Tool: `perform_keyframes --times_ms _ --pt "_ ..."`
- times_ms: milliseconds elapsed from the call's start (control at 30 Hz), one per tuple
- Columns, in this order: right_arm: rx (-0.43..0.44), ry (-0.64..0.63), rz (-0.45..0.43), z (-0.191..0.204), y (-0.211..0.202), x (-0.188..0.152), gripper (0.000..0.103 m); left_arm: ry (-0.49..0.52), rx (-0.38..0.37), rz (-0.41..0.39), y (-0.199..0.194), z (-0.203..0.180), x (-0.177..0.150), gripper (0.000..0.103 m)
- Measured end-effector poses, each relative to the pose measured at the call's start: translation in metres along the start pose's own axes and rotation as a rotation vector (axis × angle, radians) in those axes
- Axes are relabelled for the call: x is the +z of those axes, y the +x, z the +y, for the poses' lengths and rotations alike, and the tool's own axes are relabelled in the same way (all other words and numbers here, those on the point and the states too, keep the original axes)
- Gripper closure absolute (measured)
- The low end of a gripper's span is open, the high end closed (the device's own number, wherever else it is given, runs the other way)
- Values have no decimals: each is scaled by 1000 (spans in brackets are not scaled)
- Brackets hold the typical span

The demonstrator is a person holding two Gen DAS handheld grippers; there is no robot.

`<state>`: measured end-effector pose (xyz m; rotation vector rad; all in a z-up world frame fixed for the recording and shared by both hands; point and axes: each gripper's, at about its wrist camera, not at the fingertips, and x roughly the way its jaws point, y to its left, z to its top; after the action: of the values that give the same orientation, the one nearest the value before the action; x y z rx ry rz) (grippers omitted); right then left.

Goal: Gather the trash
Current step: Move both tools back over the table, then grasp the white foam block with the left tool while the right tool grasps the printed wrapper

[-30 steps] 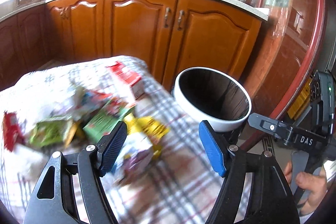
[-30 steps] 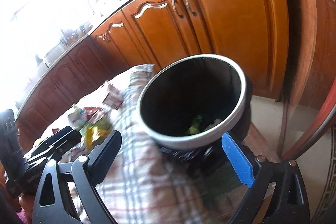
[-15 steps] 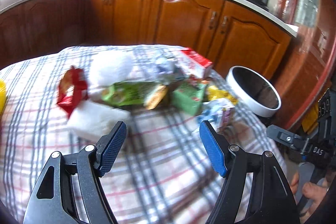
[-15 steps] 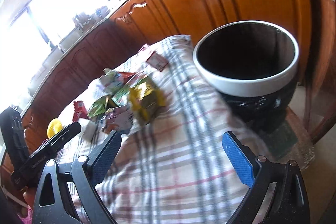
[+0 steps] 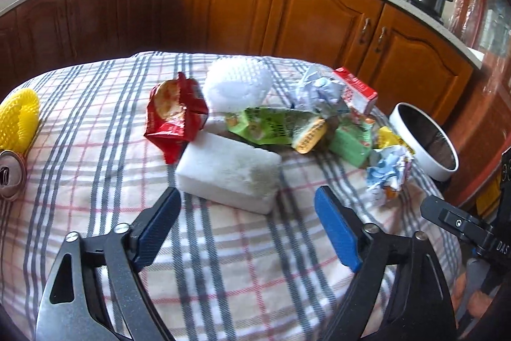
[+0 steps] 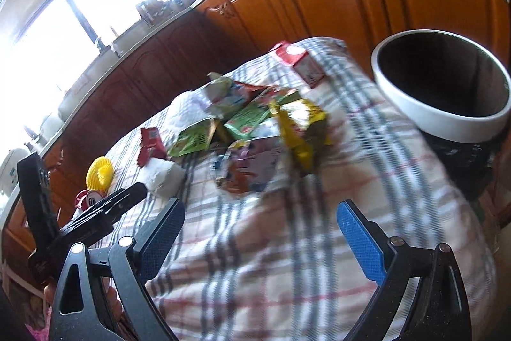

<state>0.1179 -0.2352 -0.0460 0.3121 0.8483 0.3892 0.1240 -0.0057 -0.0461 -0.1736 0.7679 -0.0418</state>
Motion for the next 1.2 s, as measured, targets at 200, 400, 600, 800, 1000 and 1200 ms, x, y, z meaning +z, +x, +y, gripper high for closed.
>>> perform_keyframes --times_ms 200,400,600,800,1000,1200 --pt "30 14 24 8 22 9 22 -8 27 56 20 11 8 7" --pt "48 57 38 2 41 16 43 14 48 134 48 14 11 6" --pt "55 58 42 0 41 13 69 33 5 95 42 11 11 25" --pt "81 21 24 5 17 8 69 53 -60 49 18 -4 8 26" --pt "58 -2 0 1 -7 1 69 100 -133 35 3 -39 3 26" --pt "7 19 -38 -17 -31 -1 69 155 -200 23 -3 -74 6 26"
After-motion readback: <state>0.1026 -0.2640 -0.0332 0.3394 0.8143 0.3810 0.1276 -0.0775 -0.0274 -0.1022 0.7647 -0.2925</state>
